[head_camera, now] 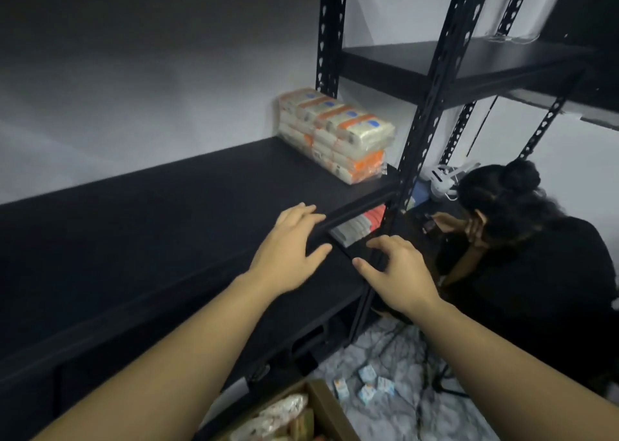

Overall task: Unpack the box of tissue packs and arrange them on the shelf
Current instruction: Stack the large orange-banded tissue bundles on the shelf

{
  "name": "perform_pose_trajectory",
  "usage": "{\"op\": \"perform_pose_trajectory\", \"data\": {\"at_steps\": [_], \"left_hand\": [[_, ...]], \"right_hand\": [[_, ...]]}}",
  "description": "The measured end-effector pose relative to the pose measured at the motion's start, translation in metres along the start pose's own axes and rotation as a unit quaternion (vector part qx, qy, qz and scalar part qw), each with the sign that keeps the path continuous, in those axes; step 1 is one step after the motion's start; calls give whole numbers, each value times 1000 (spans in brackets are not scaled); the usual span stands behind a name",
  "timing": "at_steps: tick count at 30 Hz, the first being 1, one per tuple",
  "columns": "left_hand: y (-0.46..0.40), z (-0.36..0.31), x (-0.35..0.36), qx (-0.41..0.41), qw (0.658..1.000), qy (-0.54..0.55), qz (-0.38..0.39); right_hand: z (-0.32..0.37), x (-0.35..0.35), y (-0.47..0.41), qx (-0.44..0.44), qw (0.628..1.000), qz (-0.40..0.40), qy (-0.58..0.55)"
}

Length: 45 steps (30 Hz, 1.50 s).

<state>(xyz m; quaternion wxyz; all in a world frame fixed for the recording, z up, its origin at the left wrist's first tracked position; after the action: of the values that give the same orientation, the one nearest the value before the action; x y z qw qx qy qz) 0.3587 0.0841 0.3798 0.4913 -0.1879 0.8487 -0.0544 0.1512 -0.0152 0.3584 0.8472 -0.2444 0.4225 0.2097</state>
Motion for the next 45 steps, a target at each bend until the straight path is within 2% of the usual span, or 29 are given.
{"op": "perform_pose_trajectory", "data": {"at_steps": [3, 7, 14, 20, 23, 28, 32, 34, 37, 42, 45], "left_hand": [[48, 1, 29, -31, 999, -10, 31], [115, 20, 78, -132, 988, -1, 77], [247, 45, 169, -315, 940, 36, 127], [328, 70, 228, -412, 898, 53, 146], [357, 92, 257, -442, 884, 63, 135], [396, 145, 327, -487, 860, 94, 120], [430, 188, 398, -520, 835, 119, 134], [444, 206, 428, -519, 832, 131, 145], [461, 230, 466, -492, 844, 124, 174], [458, 260, 506, -409, 876, 42, 252], [447, 266, 518, -356, 893, 22, 274]], "right_hand": [[-20, 16, 27, 1, 999, 53, -1], [-60, 47, 67, 21, 990, 136, -36], [-120, 127, 151, 38, 956, 282, -72], [-140, 195, 205, 40, 920, 382, -84], [-151, 233, 221, 49, 908, 405, -96], [-184, 311, 227, 80, 917, 379, -93], [-209, 383, 234, 48, 914, 398, -65], [-220, 421, 244, 36, 905, 419, -62], [-232, 470, 259, 72, 895, 437, -65], [-242, 516, 254, 91, 926, 357, -86], [-243, 525, 245, 91, 935, 331, -84]]}}
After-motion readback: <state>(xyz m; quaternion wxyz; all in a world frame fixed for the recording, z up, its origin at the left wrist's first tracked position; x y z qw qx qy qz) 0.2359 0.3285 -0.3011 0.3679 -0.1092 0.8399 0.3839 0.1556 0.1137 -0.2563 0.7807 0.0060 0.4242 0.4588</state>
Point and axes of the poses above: each hand's wrist, its own y-axis away from the middle knuckle, its own x-axis out of the palm, z = x × y, the point moved 2 cm from there along -y, towards the middle knuckle, and after that the axes turned 3 degrees about -x, right-handed, at the moved point
